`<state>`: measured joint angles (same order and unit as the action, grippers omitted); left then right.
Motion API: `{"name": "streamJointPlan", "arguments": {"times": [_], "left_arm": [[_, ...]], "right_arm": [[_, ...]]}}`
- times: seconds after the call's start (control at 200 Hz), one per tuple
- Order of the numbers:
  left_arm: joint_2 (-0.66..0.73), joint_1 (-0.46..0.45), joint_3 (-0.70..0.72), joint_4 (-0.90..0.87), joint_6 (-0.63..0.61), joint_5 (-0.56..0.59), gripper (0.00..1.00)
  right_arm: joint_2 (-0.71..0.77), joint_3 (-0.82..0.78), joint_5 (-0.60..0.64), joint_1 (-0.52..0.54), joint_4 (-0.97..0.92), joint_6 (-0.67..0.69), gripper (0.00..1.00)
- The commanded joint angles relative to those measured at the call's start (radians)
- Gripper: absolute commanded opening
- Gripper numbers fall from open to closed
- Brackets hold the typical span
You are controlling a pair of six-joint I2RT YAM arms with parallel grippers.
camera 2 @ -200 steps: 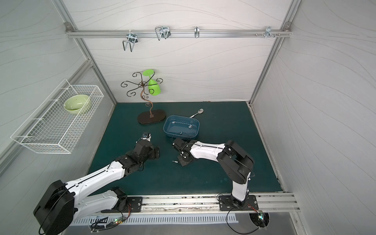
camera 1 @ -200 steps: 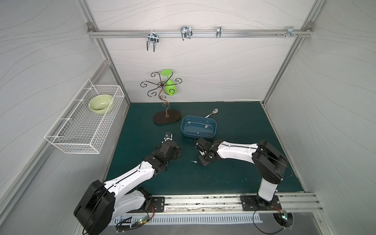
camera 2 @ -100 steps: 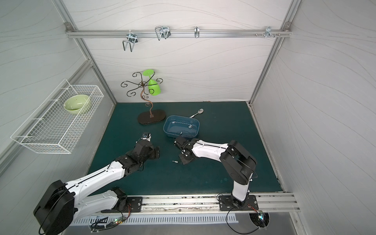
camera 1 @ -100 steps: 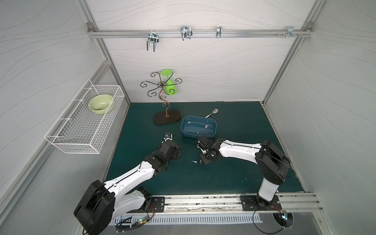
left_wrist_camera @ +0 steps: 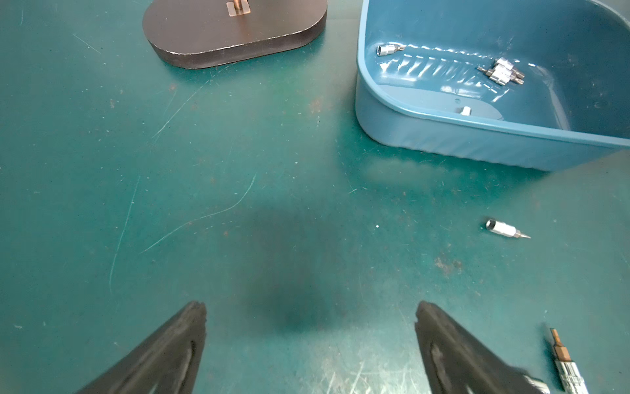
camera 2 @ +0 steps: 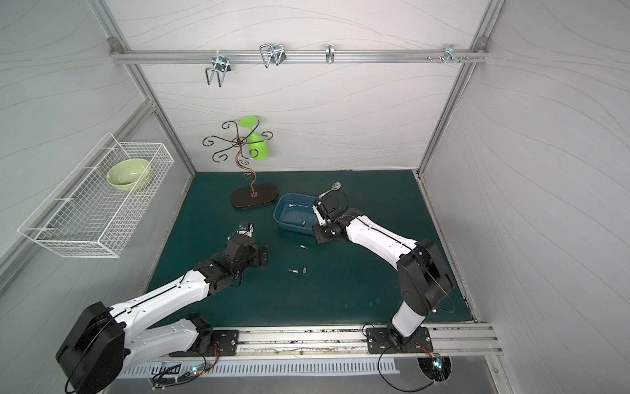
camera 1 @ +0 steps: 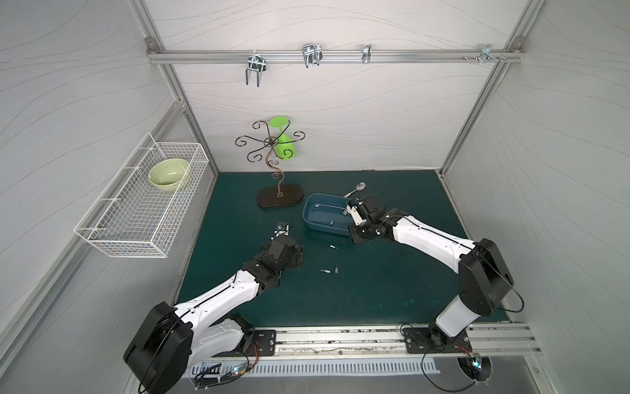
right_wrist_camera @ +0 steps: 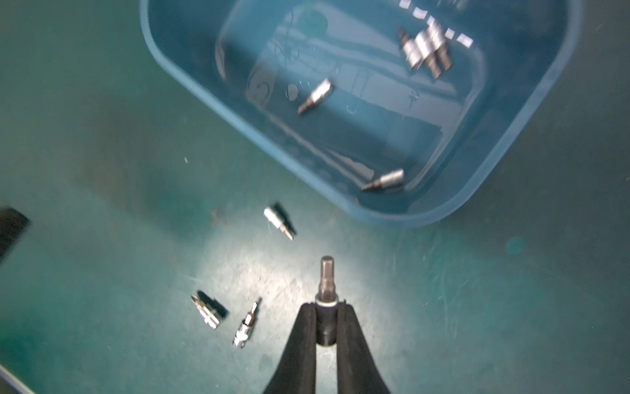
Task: Put the bit on the desktop into the storage box
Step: Place the screwdriver bit in the storage box.
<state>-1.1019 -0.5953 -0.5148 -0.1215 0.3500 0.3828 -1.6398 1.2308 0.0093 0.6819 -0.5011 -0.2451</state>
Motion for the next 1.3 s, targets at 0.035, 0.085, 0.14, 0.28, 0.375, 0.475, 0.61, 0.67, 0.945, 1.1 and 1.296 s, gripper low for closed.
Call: {"name": "streamJointPlan", "arguments": {"times": [0.035,0.085,0.14,0.28,0.375,0.475,0.61,0.67,0.945,1.1,1.296], "left_arm": [[0.011,0.002,-0.014,0.035,-0.006,0.01,0.99],[0.012,0.003,-0.016,0.034,-0.006,0.009,0.99],[0.014,0.003,-0.013,0.034,-0.006,0.01,0.99],[0.013,0.003,-0.014,0.036,-0.006,0.008,0.99],[0.013,0.002,-0.014,0.036,-0.006,0.01,0.99],[0.014,0.002,-0.014,0.035,-0.005,0.01,0.99],[0.012,0.003,-0.013,0.038,-0.006,0.009,0.99],[0.01,0.003,-0.013,0.038,-0.006,0.01,0.99],[0.01,0.002,-0.013,0.042,-0.007,0.01,0.99],[0.012,0.003,-0.013,0.044,-0.006,0.01,0.99],[0.024,0.003,-0.004,0.05,-0.008,0.007,0.99]], "right_arm": [[-0.052,0.076,-0.058,-0.023,0.063,0.047,0.12],[-0.079,0.096,-0.059,-0.028,0.077,0.053,0.12],[-0.108,0.123,-0.06,-0.036,0.086,0.058,0.12],[-0.185,0.178,-0.056,-0.056,0.123,0.063,0.12],[-0.231,0.214,-0.055,-0.071,0.133,0.068,0.13],[-0.271,0.242,-0.059,-0.086,0.147,0.067,0.13],[-0.313,0.272,-0.055,-0.097,0.155,0.067,0.13],[-0.327,0.283,-0.054,-0.099,0.154,0.069,0.14],[-0.308,0.277,-0.047,-0.099,0.148,0.087,0.54],[-0.254,0.245,-0.075,-0.083,0.13,0.113,0.57],[-0.178,0.189,-0.066,-0.002,0.085,0.191,0.59]]}}
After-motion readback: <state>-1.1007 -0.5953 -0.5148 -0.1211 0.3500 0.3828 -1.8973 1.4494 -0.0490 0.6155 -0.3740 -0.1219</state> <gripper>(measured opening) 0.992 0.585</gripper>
